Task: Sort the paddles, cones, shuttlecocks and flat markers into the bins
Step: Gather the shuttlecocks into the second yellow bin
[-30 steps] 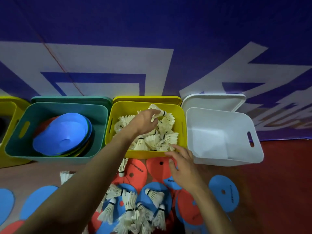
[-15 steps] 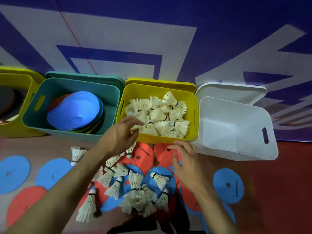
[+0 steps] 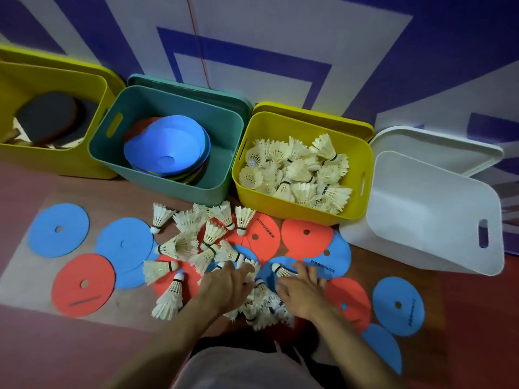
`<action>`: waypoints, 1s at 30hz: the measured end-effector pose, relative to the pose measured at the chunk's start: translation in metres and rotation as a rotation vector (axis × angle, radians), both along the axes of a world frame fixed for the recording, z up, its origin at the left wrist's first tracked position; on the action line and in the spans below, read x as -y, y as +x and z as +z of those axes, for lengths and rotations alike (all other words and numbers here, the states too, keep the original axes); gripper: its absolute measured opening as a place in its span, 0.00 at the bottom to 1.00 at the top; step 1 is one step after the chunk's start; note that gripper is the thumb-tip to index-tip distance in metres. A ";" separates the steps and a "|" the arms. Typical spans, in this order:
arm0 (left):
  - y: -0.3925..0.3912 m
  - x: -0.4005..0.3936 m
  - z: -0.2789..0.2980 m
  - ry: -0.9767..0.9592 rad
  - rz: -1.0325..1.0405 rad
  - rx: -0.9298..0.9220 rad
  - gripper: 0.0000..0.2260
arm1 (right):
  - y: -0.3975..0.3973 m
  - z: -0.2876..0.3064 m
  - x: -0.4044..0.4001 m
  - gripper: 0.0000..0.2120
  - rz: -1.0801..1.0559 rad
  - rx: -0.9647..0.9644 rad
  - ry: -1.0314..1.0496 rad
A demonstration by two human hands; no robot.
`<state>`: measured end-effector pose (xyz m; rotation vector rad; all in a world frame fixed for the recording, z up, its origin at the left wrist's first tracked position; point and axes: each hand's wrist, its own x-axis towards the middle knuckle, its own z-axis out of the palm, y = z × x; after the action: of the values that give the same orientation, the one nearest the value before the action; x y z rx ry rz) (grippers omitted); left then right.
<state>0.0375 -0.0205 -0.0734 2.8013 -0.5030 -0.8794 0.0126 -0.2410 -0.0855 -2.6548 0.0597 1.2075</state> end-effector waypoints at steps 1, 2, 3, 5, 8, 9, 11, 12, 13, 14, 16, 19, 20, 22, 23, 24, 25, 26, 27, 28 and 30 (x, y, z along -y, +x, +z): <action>-0.002 0.003 -0.003 0.028 -0.027 0.003 0.27 | 0.002 -0.001 -0.001 0.19 -0.011 -0.037 -0.021; -0.003 0.005 -0.006 0.033 -0.028 0.000 0.27 | 0.003 -0.003 0.000 0.20 -0.024 -0.069 -0.038; -0.001 0.006 -0.010 0.015 -0.010 -0.027 0.24 | 0.004 -0.003 0.001 0.21 -0.039 -0.095 -0.049; 0.003 0.009 -0.012 -0.033 -0.009 -0.071 0.20 | 0.004 -0.003 0.004 0.20 -0.082 -0.112 -0.047; 0.010 0.012 -0.011 -0.075 -0.063 -0.068 0.19 | -0.001 0.001 0.011 0.17 -0.132 -0.040 -0.023; 0.012 0.013 -0.012 -0.093 -0.072 -0.073 0.19 | -0.003 0.003 0.013 0.16 -0.140 0.005 -0.014; 0.014 0.013 -0.017 -0.111 -0.108 -0.054 0.20 | -0.007 0.012 0.017 0.16 -0.161 0.110 0.013; 0.016 0.013 -0.020 -0.116 -0.116 -0.035 0.21 | -0.008 0.021 0.018 0.16 -0.174 0.170 0.038; 0.017 0.012 -0.022 -0.135 -0.110 -0.024 0.23 | -0.008 0.030 0.018 0.17 -0.186 0.225 0.079; 0.017 0.012 -0.024 -0.160 -0.104 -0.015 0.26 | -0.007 0.043 0.017 0.17 -0.187 0.288 0.131; 0.016 0.010 -0.030 -0.223 -0.087 -0.025 0.29 | 0.001 0.075 0.015 0.17 -0.191 0.432 0.241; 0.018 0.008 -0.026 -0.280 -0.117 0.028 0.25 | 0.028 0.122 0.015 0.18 -0.223 0.672 0.355; 0.018 0.007 -0.023 -0.291 -0.118 0.072 0.22 | 0.042 0.134 0.018 0.18 -0.241 0.737 0.363; 0.017 0.006 -0.021 -0.340 -0.114 0.158 0.18 | 0.078 0.142 0.028 0.20 -0.295 0.787 0.342; 0.016 0.005 -0.019 -0.366 -0.111 0.148 0.16 | 0.097 0.140 0.034 0.21 -0.318 0.767 0.316; 0.017 0.004 -0.013 -0.384 -0.088 0.086 0.17 | 0.115 0.136 0.040 0.22 -0.331 0.720 0.277; 0.020 0.004 -0.005 -0.404 -0.067 0.042 0.17 | 0.131 0.129 0.044 0.23 -0.332 0.667 0.229; 0.023 0.003 0.004 -0.440 -0.042 0.017 0.17 | 0.143 0.122 0.047 0.22 -0.320 0.623 0.187; 0.027 0.004 0.015 -0.479 -0.021 0.012 0.16 | 0.150 0.116 0.048 0.20 -0.310 0.577 0.158; 0.033 0.006 0.029 -0.517 -0.010 0.024 0.15 | 0.154 0.111 0.047 0.19 -0.306 0.534 0.138; 0.048 0.010 0.060 -0.611 -0.013 0.063 0.15 | 0.152 0.103 0.045 0.20 -0.323 0.432 0.126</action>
<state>0.0851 -0.0303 -0.0133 2.2692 -0.6661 -0.5213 0.1644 -0.2857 0.0176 -2.6012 0.3132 0.5115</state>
